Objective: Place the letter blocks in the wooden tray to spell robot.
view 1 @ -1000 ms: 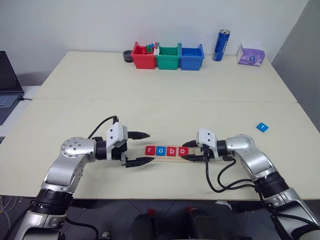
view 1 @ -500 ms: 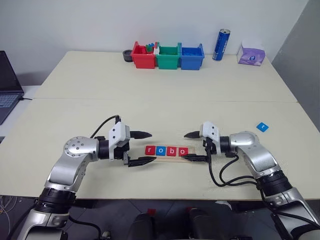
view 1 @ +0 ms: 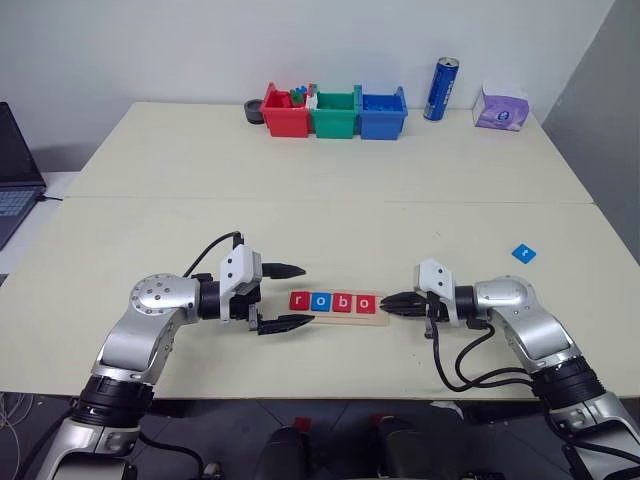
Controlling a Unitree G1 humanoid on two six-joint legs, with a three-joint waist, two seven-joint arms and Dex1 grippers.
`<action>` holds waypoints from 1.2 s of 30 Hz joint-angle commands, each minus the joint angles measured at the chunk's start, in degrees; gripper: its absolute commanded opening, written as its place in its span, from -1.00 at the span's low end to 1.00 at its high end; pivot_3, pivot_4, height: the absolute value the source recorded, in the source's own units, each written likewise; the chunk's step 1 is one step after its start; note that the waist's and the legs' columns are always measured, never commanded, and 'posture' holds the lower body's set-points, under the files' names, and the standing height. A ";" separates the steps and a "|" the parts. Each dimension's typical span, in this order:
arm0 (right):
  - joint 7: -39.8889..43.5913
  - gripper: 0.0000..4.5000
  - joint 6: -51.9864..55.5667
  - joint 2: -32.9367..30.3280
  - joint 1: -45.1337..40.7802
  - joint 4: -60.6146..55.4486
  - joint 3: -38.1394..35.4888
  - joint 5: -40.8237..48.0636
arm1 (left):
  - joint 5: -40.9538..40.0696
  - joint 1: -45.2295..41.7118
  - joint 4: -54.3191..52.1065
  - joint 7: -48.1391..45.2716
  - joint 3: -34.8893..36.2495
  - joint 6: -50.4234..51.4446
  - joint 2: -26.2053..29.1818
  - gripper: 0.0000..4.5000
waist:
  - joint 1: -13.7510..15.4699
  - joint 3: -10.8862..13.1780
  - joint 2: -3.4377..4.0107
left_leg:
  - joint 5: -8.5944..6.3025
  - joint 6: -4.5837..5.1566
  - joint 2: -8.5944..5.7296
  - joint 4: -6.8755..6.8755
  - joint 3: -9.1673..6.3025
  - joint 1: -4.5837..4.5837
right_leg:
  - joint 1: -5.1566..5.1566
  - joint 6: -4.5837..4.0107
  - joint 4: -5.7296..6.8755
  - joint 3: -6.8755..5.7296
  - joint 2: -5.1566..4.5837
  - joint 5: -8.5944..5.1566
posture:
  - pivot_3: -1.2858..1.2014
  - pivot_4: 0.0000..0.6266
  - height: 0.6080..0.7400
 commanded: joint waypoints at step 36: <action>-0.60 -0.98 1.90 2.54 -2.73 -3.14 -1.14 0.62 | -0.88 0.20 -3.05 1.27 0.46 0.17 -0.44 1.00 | 0.02 0.06 0.07 | 0.00 0.00 0.01 0.00 -0.03 0.00 | 0.00 0.00 0.00 0.00 -0.01 0.00 | 0.03 -0.52 1.00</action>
